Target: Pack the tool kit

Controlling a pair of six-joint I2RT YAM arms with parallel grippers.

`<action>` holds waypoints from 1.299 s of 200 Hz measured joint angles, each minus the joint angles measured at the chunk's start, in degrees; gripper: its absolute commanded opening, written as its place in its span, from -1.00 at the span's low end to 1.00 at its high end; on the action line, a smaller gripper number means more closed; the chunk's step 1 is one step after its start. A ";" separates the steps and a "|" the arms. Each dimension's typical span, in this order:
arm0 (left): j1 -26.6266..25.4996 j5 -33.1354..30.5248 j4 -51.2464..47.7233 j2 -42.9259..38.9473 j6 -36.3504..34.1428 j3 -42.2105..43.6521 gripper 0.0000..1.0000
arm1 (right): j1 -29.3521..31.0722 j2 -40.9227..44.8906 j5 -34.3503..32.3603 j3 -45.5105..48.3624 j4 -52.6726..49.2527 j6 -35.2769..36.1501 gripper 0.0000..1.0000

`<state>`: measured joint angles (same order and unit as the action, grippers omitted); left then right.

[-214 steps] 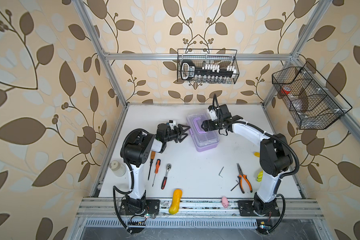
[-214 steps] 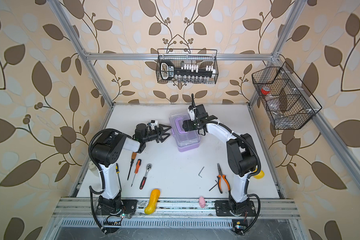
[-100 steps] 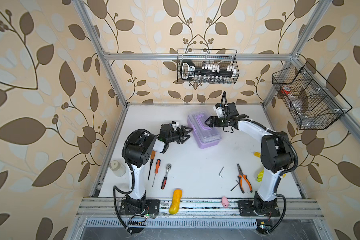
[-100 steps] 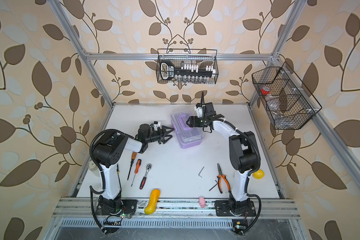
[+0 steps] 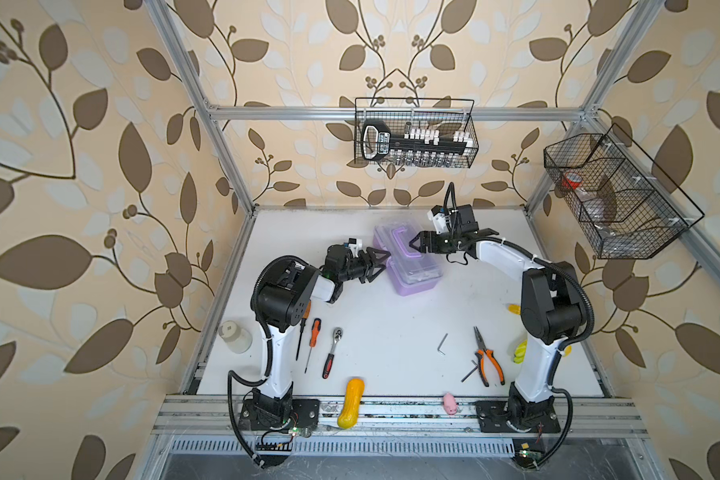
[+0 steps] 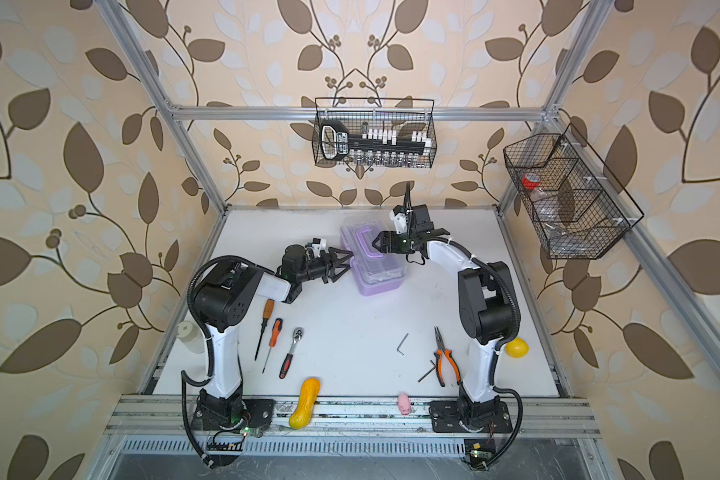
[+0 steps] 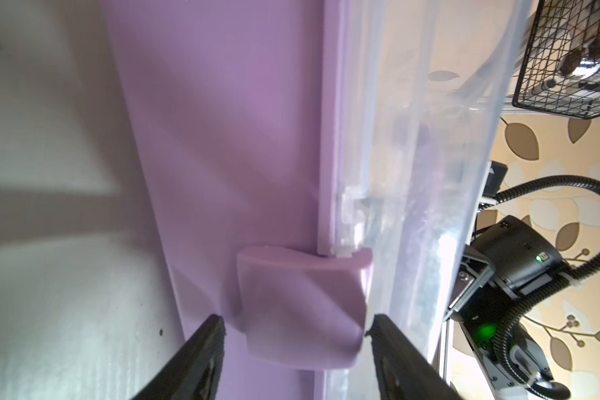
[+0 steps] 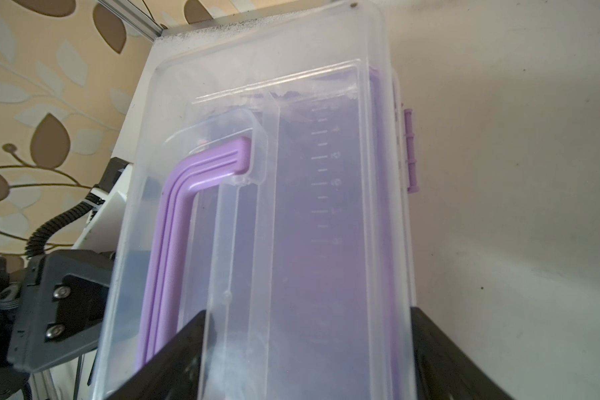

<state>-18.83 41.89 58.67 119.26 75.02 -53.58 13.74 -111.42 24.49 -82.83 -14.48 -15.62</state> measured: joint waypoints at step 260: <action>-1.14 -12.90 -61.96 -14.43 -30.47 -14.40 0.53 | 0.57 -0.09 0.55 0.00 0.66 -0.85 0.71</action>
<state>-19.97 28.99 -3.29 104.84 44.56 -67.99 14.31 -111.50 25.04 -82.83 -13.82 -16.47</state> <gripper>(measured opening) 0.744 0.851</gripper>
